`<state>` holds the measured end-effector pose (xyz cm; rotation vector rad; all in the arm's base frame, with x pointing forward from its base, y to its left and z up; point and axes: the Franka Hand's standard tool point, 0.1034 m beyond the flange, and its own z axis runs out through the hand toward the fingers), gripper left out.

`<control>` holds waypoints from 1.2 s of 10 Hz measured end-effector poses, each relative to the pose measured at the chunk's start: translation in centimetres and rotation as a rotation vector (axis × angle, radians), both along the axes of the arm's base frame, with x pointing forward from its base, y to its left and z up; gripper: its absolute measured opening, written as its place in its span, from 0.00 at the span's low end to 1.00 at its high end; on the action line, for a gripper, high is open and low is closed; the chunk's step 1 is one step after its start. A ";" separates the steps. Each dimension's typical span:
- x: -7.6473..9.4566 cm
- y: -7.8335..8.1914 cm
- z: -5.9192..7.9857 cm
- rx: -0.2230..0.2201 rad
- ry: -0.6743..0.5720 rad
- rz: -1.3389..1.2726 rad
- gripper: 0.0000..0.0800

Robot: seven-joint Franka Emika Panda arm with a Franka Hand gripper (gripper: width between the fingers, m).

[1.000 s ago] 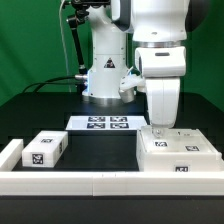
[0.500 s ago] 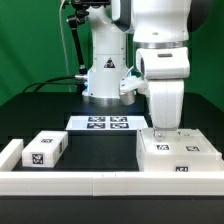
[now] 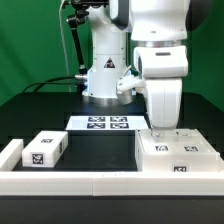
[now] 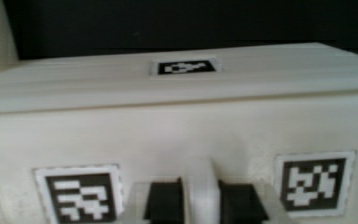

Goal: Assemble cabinet

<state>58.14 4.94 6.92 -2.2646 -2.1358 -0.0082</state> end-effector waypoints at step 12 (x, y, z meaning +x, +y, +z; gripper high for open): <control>-8.9 2.9 3.0 0.113 -0.272 -0.413 1.00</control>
Offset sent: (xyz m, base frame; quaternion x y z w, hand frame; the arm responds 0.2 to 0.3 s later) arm -0.0182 -0.0145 0.0057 -0.0512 -0.0679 -0.0239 0.9961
